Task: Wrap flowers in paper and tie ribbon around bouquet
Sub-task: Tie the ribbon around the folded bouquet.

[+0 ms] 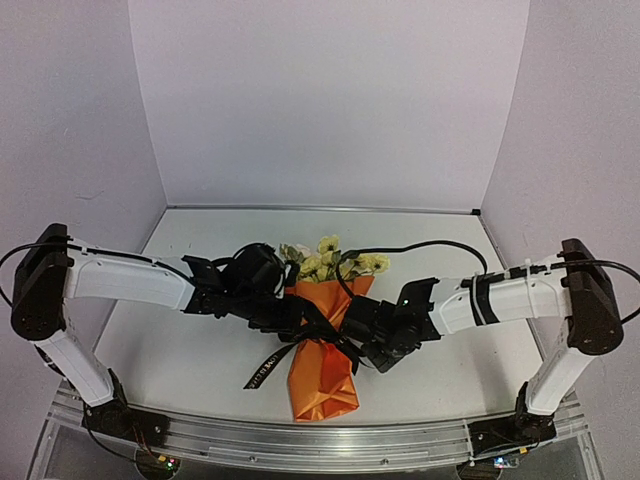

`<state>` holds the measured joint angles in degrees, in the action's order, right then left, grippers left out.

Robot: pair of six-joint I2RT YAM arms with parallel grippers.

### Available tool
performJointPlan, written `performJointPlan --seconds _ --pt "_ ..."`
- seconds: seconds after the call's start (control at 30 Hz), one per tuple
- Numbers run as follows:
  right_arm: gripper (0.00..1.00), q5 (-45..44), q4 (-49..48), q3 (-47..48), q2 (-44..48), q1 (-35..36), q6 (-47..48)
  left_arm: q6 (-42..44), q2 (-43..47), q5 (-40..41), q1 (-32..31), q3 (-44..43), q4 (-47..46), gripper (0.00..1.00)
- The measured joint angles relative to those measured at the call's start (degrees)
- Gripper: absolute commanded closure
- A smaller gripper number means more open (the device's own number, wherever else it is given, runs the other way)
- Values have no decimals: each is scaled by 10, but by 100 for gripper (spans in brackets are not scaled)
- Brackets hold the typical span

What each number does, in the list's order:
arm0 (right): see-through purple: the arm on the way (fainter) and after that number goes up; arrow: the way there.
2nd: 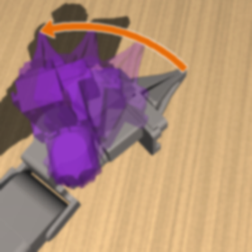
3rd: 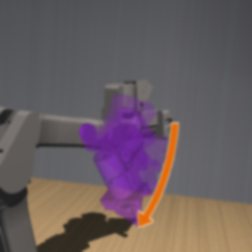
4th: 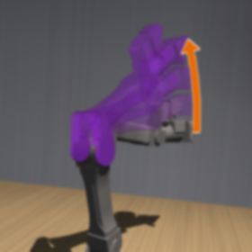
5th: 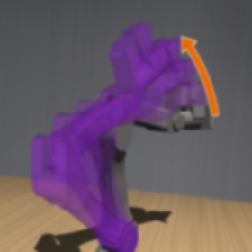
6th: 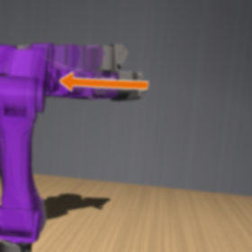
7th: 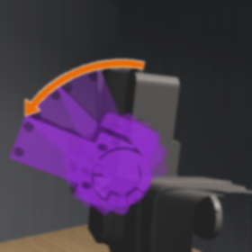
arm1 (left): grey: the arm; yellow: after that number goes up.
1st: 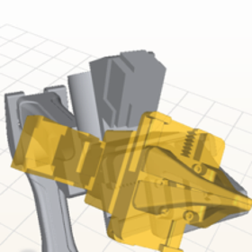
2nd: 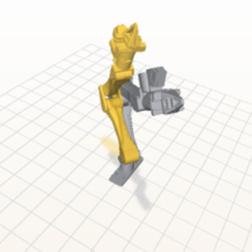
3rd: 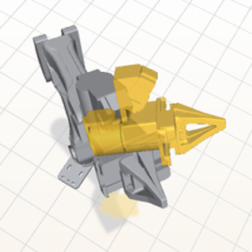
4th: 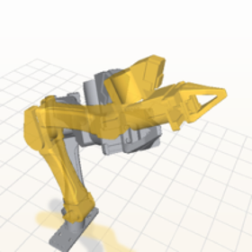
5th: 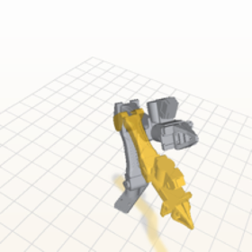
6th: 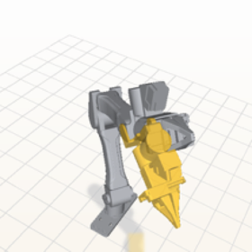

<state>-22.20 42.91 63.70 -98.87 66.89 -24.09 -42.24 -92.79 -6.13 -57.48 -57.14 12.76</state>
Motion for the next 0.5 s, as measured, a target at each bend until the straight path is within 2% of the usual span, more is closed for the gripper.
performJointPlan --seconds 0.2,0.43,0.5 --pt "100 0 -4 0 2 0 0 57 -44 9 -7 -30 27 60" --pt "100 -1 -11 -1 6 0 0 95 -70 13 -11 -50 54 58" --pt "100 -2 -12 -1 8 0 0 99 -70 13 -11 -52 54 62"
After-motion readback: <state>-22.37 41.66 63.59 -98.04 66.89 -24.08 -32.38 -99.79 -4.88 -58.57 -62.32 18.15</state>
